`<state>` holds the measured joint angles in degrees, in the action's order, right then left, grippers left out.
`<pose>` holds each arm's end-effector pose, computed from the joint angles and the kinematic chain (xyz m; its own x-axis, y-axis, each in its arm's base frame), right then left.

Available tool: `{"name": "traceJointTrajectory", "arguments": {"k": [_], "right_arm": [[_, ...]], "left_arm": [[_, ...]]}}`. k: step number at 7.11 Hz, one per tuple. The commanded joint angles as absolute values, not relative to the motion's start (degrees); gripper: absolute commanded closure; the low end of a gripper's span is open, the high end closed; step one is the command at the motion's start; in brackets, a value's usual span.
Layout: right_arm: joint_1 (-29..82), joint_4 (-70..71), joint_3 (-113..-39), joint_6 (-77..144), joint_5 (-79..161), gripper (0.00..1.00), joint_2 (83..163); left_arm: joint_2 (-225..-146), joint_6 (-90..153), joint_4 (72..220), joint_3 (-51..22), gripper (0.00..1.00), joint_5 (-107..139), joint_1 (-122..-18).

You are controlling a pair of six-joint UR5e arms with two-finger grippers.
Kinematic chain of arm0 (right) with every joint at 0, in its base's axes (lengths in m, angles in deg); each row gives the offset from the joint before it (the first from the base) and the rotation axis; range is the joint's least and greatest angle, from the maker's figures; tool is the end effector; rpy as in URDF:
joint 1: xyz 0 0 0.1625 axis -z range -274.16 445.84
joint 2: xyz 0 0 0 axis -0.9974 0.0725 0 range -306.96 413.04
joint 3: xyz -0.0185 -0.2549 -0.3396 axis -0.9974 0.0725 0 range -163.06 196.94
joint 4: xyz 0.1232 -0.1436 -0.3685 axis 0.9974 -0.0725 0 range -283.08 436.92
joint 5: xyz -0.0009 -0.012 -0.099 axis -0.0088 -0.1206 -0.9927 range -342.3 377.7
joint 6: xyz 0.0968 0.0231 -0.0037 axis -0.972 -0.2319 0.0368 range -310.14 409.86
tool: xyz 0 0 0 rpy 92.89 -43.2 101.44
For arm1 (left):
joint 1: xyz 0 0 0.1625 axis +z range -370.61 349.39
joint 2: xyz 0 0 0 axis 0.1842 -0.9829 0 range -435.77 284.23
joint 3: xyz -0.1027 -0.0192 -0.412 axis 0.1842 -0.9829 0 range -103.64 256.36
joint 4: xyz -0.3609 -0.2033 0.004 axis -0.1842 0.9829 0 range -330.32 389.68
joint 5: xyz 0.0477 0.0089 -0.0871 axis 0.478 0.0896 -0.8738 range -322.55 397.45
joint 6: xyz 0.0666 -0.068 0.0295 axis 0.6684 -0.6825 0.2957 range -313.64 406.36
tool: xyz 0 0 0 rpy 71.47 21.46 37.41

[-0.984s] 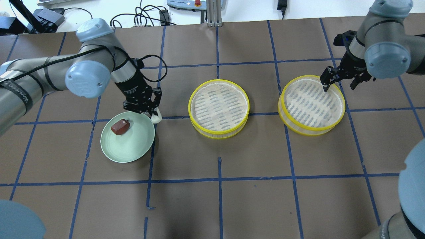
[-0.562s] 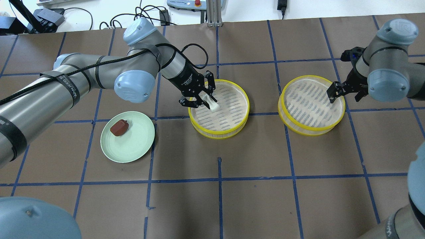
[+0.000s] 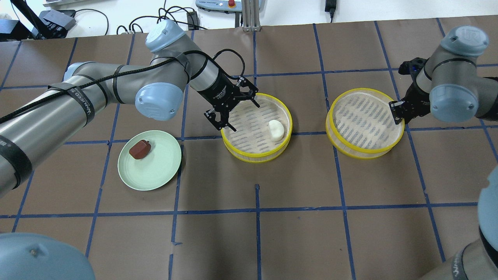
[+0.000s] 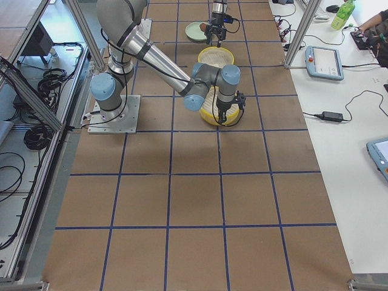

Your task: Stack buns with steamer

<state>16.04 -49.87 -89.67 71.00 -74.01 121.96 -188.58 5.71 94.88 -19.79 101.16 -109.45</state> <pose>-0.0715 -0.5719 0.2182 -0.9996 -0.0170 0.0222 -0.0164 0.9995 0.0253 -0.2677 -0.5665 0.2682 -0.7757 -0.5616 0.2879 -0.4641 0.8168 0.3427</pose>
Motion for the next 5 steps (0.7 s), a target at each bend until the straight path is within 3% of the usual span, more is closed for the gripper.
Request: {"name": "traceJointTrajectory", "arguments": {"k": [1, 5], "right_arm": [[16.06, -49.21, -88.89, 71.65, -73.88, 0.95, 122.73], [14.05, -39.11, -81.52, 66.5, -67.83, 0.94, 126.51]], "left_arm": [[-187.57, 23.06, 96.12, -20.93, 0.0, 118.91, -108.1], [-185.02, 61.11, 96.83, -28.57, 0.0, 127.09, -93.19]]}}
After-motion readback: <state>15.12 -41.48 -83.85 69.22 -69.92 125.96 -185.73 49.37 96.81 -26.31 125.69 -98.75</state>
